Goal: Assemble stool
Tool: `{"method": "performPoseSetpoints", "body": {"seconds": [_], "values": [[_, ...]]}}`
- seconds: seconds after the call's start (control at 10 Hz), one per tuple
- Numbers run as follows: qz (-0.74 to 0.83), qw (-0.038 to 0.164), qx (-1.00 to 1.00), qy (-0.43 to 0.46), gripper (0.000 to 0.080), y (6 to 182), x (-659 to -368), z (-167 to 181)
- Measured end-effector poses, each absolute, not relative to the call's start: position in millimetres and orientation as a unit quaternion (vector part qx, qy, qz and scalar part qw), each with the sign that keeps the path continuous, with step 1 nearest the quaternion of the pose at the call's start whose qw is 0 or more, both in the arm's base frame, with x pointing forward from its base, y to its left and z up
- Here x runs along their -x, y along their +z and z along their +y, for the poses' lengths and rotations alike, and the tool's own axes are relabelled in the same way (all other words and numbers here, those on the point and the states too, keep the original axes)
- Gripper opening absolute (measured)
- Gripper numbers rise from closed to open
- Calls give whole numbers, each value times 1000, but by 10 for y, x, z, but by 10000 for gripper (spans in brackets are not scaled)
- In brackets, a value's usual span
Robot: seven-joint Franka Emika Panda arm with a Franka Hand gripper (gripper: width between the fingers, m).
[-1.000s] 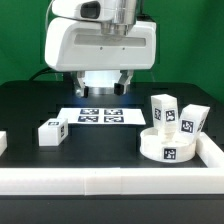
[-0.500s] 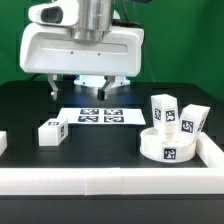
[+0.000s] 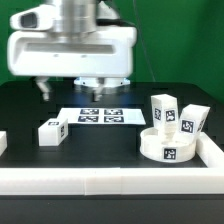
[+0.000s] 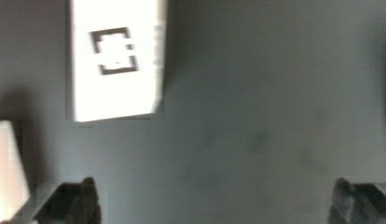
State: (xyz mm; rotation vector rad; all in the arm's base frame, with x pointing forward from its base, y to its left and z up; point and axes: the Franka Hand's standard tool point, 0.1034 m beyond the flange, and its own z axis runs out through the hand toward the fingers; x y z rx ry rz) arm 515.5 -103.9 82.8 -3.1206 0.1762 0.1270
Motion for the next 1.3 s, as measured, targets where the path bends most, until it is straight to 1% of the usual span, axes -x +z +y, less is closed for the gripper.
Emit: {"method": "performPoseSetpoints", "body": {"seconds": [0.2,0.5,0.6,0.7,0.8,0.9,1.1,1.2,1.3], "values": [[72,15,996,52,649,679,-5077,-1250],[70,18,996,60,649,682,-5077,-1216],[71,25,994,84,649,671,-5024,-1186],[72,39,989,127,649,650,-5003,-1160],[73,45,984,156,649,580,-5028,-1200],[72,58,975,203,649,535,-5011,-1184],[68,66,962,255,649,437,-4995,-1161],[68,74,952,290,649,398,-4981,-1164],[65,83,940,325,649,405,-4981,-1138]]}}
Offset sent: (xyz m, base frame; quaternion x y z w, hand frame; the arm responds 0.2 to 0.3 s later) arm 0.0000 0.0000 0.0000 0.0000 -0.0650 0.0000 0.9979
